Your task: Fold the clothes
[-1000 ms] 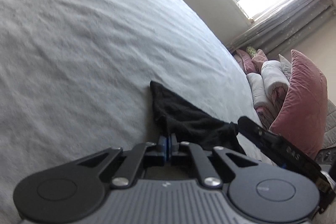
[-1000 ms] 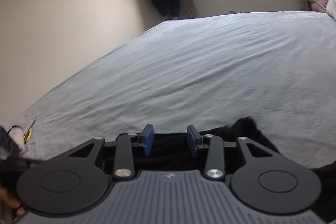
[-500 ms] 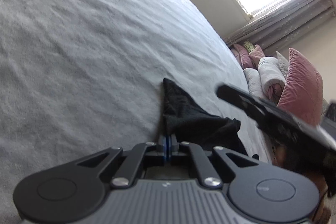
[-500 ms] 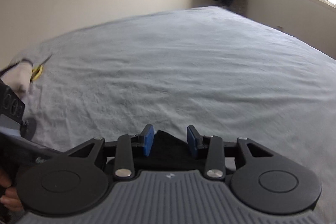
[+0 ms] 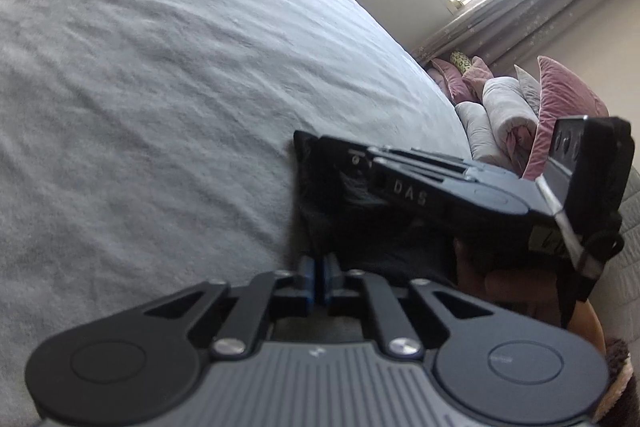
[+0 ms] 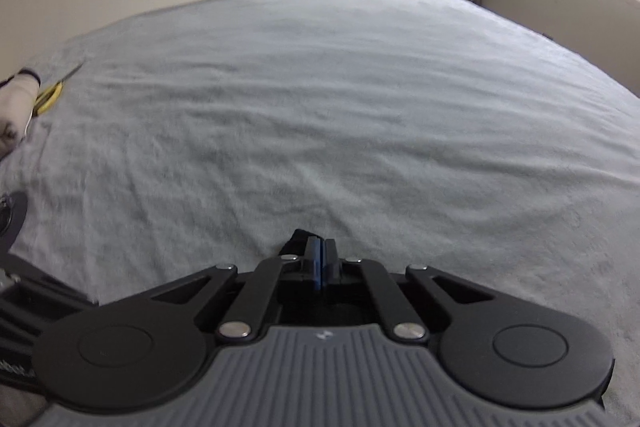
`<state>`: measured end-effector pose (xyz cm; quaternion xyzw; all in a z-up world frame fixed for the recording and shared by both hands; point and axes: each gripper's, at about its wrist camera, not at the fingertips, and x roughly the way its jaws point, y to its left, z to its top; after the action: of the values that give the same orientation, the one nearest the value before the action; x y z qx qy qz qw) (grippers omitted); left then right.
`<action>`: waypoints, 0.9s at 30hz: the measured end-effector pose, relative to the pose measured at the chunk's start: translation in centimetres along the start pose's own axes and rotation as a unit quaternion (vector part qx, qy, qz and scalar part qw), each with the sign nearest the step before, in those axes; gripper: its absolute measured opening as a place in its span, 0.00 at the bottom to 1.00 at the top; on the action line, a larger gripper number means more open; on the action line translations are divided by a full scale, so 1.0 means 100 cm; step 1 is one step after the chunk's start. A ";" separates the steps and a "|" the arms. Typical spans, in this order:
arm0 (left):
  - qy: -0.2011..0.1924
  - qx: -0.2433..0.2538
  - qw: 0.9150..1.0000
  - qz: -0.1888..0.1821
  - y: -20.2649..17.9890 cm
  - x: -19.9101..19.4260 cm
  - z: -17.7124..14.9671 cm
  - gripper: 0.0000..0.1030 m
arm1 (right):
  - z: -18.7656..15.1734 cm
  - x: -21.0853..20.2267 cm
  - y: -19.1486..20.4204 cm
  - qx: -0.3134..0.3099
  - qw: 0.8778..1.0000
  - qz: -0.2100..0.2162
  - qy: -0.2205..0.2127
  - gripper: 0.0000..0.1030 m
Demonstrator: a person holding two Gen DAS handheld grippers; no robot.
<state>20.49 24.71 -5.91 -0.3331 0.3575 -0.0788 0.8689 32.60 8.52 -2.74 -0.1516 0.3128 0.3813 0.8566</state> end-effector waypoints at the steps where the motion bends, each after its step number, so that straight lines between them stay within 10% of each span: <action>1: -0.008 0.007 1.000 0.005 -0.002 -0.001 0.000 0.02 | 0.002 -0.002 0.000 0.001 1.000 -0.004 -0.012 0.00; 6: -0.106 0.053 0.992 0.034 -0.013 -0.028 0.003 0.02 | 0.013 -0.010 -0.001 0.013 0.997 -0.028 -0.068 0.00; 16: -0.089 0.052 0.990 0.101 -0.004 -0.002 0.005 0.05 | 0.000 0.029 -0.003 0.037 0.997 -0.052 -0.034 0.01; 18: -0.084 0.054 0.990 0.101 -0.005 -0.002 0.007 0.06 | -0.004 0.034 0.001 0.030 0.998 -0.058 -0.025 0.13; 27: -0.065 0.041 0.993 0.091 -0.015 -0.008 0.012 0.39 | -0.008 -0.045 -0.007 0.059 0.991 -0.119 -0.014 0.37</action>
<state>20.86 24.49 -3.89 -0.2677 0.3258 0.0081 0.9067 30.44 5.16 -0.38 -0.1321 0.3025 0.2592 0.9076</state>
